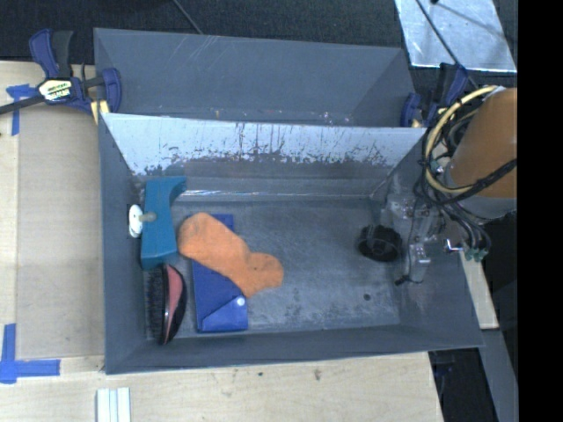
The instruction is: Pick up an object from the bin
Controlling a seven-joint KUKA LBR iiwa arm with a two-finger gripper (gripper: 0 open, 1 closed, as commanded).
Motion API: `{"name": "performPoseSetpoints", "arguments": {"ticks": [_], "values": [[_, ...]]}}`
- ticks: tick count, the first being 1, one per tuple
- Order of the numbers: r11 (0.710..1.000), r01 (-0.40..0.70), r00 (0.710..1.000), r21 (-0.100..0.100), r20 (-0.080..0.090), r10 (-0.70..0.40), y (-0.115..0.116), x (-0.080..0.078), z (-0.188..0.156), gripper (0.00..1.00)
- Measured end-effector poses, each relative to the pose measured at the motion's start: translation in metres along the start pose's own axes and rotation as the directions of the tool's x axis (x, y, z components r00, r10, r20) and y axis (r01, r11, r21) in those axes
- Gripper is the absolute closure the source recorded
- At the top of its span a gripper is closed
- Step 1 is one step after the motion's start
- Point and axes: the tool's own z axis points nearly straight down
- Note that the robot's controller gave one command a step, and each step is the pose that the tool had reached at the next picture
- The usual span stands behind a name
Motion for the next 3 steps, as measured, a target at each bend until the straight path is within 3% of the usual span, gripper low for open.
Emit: {"name": "performPoseSetpoints", "arguments": {"ticks": [1, 2, 3], "values": [[1.000, 0.001, 1.000, 0.000, 0.002, -0.001, 0.000, 0.000, -0.002, 0.00], [0.983, 0.183, 0.983, 0.002, 0.006, -0.183, 0.007, 0.032, -0.011, 1.00], [0.983, 0.184, 0.983, 0.002, 0.006, -0.184, 0.007, 0.032, -0.011, 0.00]]}}
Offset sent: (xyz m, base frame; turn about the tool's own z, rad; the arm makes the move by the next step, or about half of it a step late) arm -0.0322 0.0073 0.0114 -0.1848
